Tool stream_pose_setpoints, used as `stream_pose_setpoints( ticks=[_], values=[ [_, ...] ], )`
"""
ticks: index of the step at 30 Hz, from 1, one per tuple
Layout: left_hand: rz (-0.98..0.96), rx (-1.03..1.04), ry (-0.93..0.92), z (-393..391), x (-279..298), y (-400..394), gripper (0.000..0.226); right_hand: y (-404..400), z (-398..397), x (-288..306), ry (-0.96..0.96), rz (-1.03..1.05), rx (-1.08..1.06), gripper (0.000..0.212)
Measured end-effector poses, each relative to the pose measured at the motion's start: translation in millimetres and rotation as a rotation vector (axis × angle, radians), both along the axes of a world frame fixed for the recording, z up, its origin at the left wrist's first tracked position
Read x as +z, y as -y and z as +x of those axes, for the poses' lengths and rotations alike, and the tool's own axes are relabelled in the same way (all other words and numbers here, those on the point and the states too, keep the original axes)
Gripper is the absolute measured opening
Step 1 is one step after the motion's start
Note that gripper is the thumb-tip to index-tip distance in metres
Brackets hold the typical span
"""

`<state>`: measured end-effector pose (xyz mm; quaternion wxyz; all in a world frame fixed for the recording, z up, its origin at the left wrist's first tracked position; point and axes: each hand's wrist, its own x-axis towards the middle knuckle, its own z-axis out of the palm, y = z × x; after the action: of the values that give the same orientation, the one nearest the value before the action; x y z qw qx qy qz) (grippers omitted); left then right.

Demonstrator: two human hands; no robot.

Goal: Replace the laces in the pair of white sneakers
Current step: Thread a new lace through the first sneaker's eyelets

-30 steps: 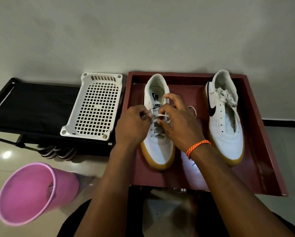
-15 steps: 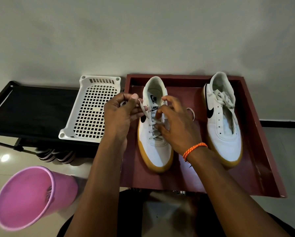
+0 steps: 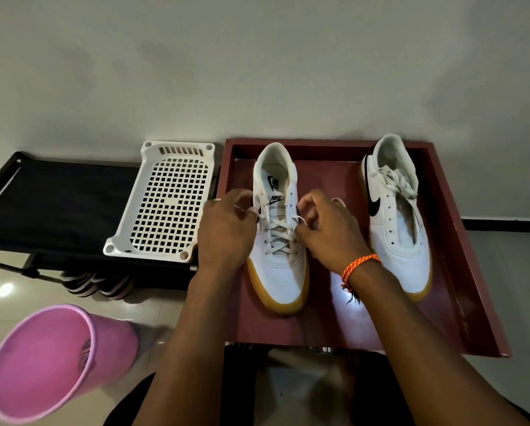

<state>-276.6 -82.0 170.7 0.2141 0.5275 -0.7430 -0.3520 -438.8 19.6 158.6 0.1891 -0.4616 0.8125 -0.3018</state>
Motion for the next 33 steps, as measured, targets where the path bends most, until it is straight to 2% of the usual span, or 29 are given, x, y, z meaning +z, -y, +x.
stream_pose_setpoints(
  ticks=[1,3,6,8,12,13,16,18,20,22,25,27,30,33],
  values=[
    [-0.055,0.002,0.016,-2.3,-0.6,-1.9,0.030,-0.4,-2.3,-0.2,-0.017,0.012,-0.016,0.013],
    [-0.209,0.026,0.047,-7.9,3.7,-8.7,0.026,0.0,-8.2,0.0,-0.178,0.015,-0.059,0.003],
    [-0.379,0.071,0.057,-15.8,12.7,-17.5,0.026,-1.3,-10.8,7.9,-0.381,-0.166,-0.173,0.010],
    [-0.427,0.018,0.072,-20.2,10.3,-21.1,0.030,-2.9,-9.7,11.6,-0.368,-0.260,-0.198,0.016],
    [-0.210,-0.158,0.027,-28.8,-0.4,-24.8,0.034,4.7,-7.2,12.0,-0.028,-0.446,-0.179,0.028],
    [-0.174,-0.183,0.034,-30.1,-1.0,-26.4,0.033,7.9,-6.5,13.2,0.136,-0.489,-0.155,0.032],
    [-0.113,-0.181,-0.010,-31.1,0.1,-28.0,0.036,9.3,-2.9,26.5,0.790,-0.591,-0.096,0.038],
    [-0.084,-0.129,-0.165,-29.1,1.6,-22.9,0.048,6.2,-2.0,35.0,1.001,-0.615,-0.040,0.033],
    [-0.110,-0.151,-0.335,-27.1,6.9,-16.4,0.060,3.9,-0.6,40.3,1.042,-0.606,0.021,0.027],
    [-0.054,-0.279,-0.492,-26.6,14.0,-14.4,0.062,3.3,1.7,45.3,1.016,-0.577,0.081,0.023],
    [0.181,-0.397,-0.601,-25.5,26.0,-20.5,0.046,2.3,2.7,49.3,1.010,-0.539,0.127,0.021],
    [0.240,-0.406,-0.590,-24.1,25.2,-19.8,0.029,0.8,0.8,50.6,1.007,-0.534,0.106,0.022],
    [0.146,-0.307,-0.522,-20.3,22.9,-11.5,0.026,0.2,-7.2,48.1,0.948,-0.579,-0.064,0.021],
    [0.133,-0.109,-0.569,-14.1,24.8,-5.2,0.027,2.5,-20.7,38.6,0.831,-0.674,-0.400,0.028]
  ],
)
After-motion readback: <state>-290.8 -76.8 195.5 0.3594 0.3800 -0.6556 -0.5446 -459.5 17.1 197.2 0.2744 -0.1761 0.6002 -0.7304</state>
